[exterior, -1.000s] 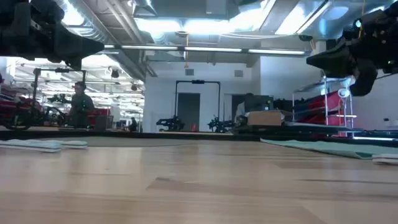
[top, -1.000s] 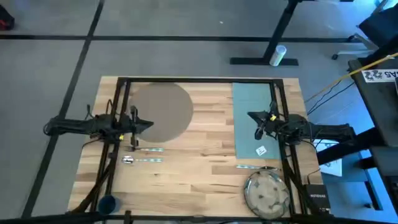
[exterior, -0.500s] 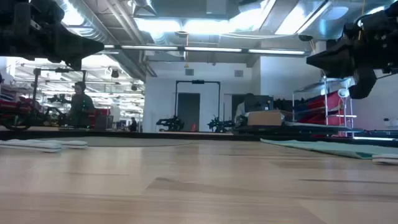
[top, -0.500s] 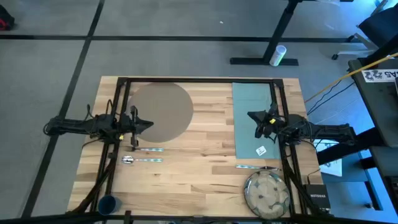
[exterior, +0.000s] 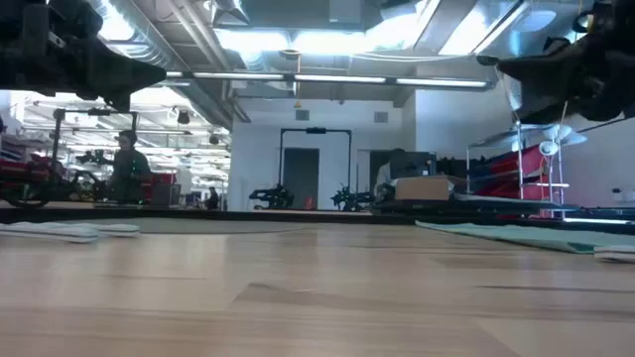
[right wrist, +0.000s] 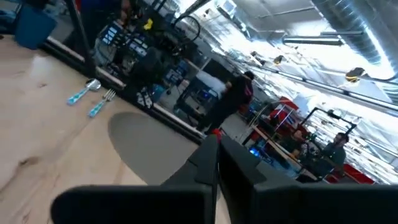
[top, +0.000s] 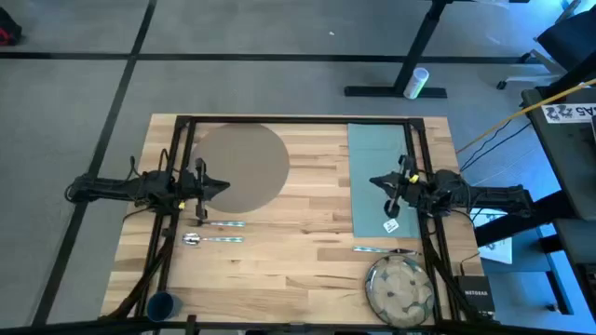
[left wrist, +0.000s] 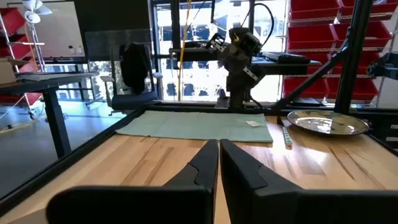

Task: Set table place
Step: Fold the blue table napkin

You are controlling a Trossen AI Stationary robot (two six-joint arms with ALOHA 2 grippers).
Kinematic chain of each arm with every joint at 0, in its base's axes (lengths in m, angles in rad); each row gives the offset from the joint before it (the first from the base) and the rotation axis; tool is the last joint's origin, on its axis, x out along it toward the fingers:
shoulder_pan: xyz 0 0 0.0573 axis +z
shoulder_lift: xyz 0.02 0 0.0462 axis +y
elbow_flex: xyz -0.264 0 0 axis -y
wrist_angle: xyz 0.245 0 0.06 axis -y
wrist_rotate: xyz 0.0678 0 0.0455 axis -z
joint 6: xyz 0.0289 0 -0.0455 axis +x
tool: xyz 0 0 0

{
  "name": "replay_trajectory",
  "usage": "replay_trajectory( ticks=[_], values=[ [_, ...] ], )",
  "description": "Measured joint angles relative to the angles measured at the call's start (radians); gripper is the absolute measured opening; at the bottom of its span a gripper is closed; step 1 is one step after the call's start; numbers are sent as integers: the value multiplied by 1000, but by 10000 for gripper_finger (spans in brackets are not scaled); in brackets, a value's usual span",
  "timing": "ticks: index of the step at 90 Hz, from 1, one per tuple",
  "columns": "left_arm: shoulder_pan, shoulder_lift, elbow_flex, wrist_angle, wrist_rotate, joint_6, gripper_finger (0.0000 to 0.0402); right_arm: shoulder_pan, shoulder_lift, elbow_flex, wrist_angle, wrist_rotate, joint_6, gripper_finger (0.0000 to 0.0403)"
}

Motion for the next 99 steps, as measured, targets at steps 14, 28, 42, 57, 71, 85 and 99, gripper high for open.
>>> replay_trajectory(
  ticks=[14,28,42,57,71,85,99],
  values=[
    [0,0,0,0,0,-185,0,0,0,0,109,61,-1,0],
    [0,0,0,0,0,-168,0,0,0,0,261,44,-88,0],
    [0,0,0,0,0,-160,0,0,0,0,499,-132,-136,0],
    [0,0,0,0,0,-197,0,0,0,0,728,-329,-146,0],
    [0,0,0,0,0,-208,0,0,0,21,716,-292,-197,0],
    [0,0,0,0,0,-211,0,0,70,159,346,-16,-267,0],
    [0,0,0,0,0,-211,0,0,253,362,73,186,-261,0]
  ],
)
